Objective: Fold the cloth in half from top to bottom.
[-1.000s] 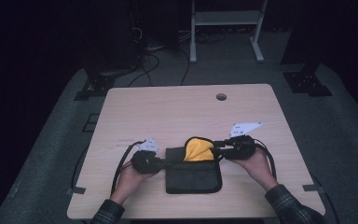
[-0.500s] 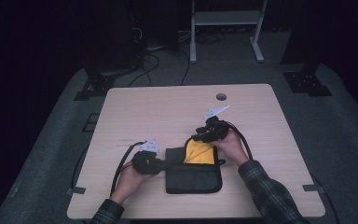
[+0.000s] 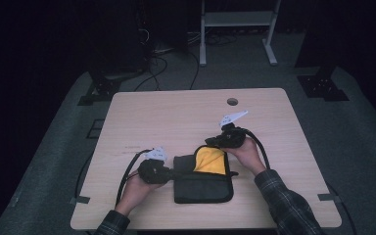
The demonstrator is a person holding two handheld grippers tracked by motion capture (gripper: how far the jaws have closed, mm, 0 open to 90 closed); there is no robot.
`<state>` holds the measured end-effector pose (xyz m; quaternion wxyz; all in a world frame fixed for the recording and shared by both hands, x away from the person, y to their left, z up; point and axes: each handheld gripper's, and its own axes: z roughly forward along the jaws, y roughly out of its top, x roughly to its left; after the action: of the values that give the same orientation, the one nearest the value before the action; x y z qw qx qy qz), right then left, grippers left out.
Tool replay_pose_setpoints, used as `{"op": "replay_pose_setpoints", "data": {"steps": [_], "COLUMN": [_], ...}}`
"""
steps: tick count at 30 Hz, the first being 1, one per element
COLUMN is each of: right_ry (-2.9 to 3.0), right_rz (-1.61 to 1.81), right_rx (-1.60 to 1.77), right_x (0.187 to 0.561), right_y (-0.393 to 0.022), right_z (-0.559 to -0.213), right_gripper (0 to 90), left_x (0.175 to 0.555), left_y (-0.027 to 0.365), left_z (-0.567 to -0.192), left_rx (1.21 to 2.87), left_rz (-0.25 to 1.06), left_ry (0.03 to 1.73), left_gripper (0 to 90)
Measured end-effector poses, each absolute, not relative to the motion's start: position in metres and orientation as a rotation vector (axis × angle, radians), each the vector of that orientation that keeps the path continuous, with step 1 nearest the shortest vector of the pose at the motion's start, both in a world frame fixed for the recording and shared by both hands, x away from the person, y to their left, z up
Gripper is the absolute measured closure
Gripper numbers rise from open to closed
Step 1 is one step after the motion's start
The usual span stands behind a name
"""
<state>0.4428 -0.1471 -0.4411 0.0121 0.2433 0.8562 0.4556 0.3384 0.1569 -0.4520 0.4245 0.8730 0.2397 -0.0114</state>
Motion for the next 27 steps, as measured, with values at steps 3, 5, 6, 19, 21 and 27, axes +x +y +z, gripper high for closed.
{"op": "replay_pose_setpoints", "data": {"steps": [3, 5, 6, 19, 21, 27], "right_ry": [2.664, 2.693, 2.7, 2.695, 2.682, 2.672], "right_rz": [1.378, 1.358, 1.349, 1.426, 1.456, 1.582], "right_rx": [0.783, 0.808, 0.815, 0.732, 0.697, 0.607], "right_x": [0.446, 0.453, 0.455, 0.449, 0.44, 0.405], "right_y": [-0.147, -0.144, -0.142, -0.142, -0.149, -0.172], "right_z": [-0.443, -0.448, -0.45, -0.443, -0.433, -0.429], "right_gripper": [72.5, 65.9, 63.9, 87.6, 87.8, 88.3], "left_x": [0.339, 0.339, 0.339, 0.337, 0.335, 0.322], "left_y": [0.157, 0.157, 0.158, 0.158, 0.157, 0.16], "left_z": [-0.454, -0.454, -0.454, -0.452, -0.45, -0.452], "left_rx": [2.192, 2.194, 2.198, 2.184, 2.177, 2.178], "left_rz": [-0.037, -0.035, -0.037, -0.03, -0.026, -0.026], "left_ry": [0.607, 0.606, 0.605, 0.593, 0.589, 0.579], "left_gripper": [80.5, 80.5, 80.5, 80.5, 80.5, 80.3]}}
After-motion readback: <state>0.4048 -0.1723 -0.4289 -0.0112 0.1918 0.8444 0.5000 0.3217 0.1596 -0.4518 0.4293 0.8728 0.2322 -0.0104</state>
